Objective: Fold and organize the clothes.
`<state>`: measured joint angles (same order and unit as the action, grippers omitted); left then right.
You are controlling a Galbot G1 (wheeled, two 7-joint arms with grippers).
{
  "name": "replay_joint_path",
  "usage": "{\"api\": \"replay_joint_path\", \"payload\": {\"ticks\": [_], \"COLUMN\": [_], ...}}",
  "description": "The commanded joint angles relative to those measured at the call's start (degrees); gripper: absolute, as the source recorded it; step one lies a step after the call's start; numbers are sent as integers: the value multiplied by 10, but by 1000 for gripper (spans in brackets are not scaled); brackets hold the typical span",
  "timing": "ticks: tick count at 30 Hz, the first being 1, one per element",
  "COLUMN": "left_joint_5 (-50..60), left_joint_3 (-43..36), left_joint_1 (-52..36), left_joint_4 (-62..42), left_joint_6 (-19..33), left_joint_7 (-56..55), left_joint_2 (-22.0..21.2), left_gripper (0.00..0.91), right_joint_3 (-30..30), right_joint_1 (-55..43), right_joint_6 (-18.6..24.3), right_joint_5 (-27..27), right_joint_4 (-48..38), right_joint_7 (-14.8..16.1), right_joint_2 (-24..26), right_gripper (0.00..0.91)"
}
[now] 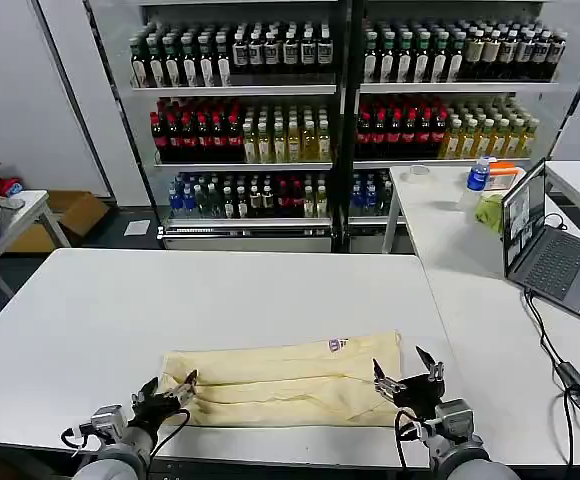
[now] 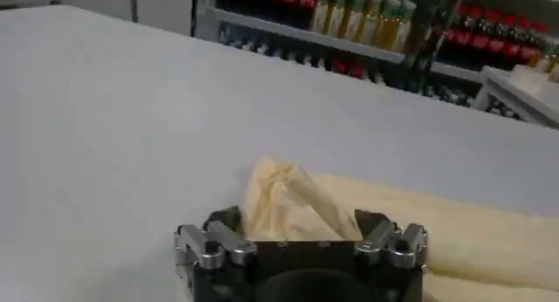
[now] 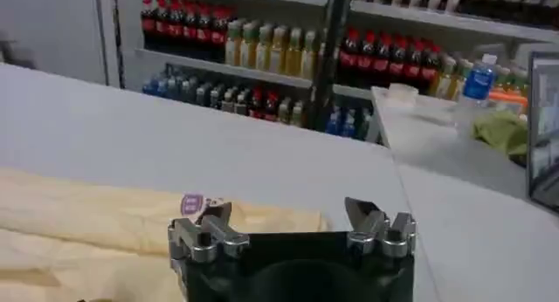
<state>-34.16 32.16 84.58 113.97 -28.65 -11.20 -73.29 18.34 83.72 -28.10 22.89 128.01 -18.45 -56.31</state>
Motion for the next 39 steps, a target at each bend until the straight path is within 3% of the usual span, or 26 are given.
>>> {"api": "replay_joint_path", "payload": {"ticks": [1, 15, 21, 26, 34, 39], "left_joint_5": [-12, -49, -72, -100, -137, -129], "left_joint_3": [-2, 9, 43, 104, 221, 243], "left_joint_1": [3, 4, 9, 20, 16, -7], "left_joint_4": [-10, -8, 15, 35, -6, -33], "left_joint_6": [7, 25, 28, 25, 11, -2], "left_joint_7": [-1, 12, 24, 27, 31, 31], "left_joint_2": [-12, -16, 5, 63, 194, 234], "left_gripper": [10, 10, 10, 10, 10, 10], "right_joint_3": [2, -4, -6, -4, -5, -7], "right_joint_1": [1, 1, 0, -5, -9, -11], "right_joint_6": [1, 4, 3, 3, 3, 3], "right_joint_5": [4, 2, 3, 6, 10, 9], "right_joint_4": [3, 5, 8, 9, 8, 6], "right_joint_7": [-1, 4, 5, 6, 6, 6], "right_joint_2": [4, -2, -1, 0, 0, -1], "right_gripper": [907, 907, 907, 907, 907, 907]}}
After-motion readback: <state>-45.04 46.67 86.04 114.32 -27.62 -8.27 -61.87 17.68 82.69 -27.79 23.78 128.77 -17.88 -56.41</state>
